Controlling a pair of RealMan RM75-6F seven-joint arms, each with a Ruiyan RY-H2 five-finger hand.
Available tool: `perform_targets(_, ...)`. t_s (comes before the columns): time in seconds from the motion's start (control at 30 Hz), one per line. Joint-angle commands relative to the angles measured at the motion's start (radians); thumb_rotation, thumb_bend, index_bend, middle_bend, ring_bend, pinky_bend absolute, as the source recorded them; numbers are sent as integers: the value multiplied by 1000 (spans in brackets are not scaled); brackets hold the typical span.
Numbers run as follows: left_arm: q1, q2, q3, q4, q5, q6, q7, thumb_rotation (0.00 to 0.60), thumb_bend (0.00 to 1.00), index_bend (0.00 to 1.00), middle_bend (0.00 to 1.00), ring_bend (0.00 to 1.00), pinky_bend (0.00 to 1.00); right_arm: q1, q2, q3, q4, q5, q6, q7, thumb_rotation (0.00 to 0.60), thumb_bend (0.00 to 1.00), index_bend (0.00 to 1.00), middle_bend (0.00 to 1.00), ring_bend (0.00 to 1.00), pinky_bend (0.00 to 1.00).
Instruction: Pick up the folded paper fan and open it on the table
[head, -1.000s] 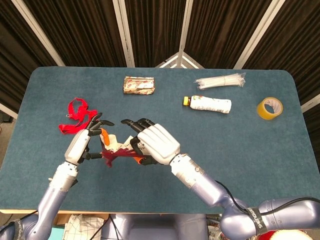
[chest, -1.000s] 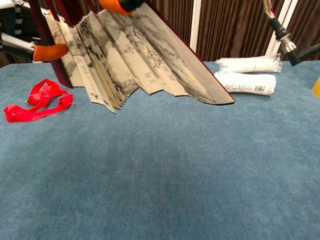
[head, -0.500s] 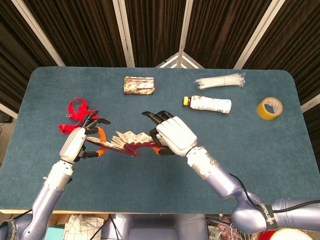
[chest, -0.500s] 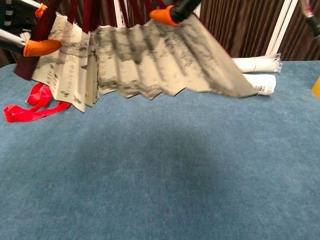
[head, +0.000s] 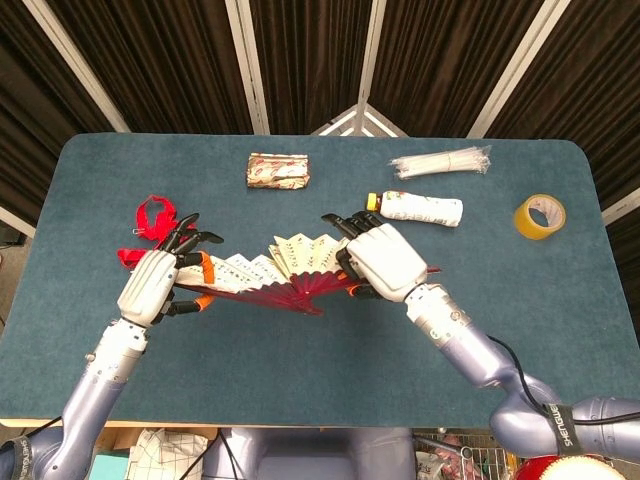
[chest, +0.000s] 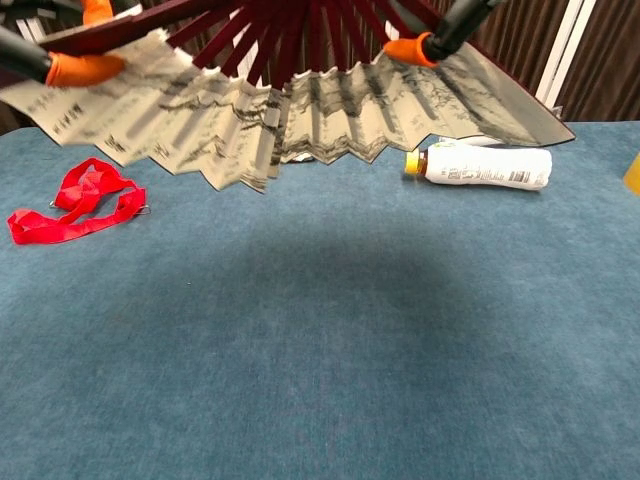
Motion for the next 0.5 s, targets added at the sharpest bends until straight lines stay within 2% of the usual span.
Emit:
perform_targets(0.03,-10,-2,-7,-12,15,15,48,600,522,678,251,0,160,-6,11,-9,12,-13,-8,-9,600,545,806,138,223,170)
perform_targets(0.5,-42,-19,-19,17,44,39,182,600,521,677,251,0,160,-18,52,-26,26,-15,-42,-42,600,550,805,138,223,171)
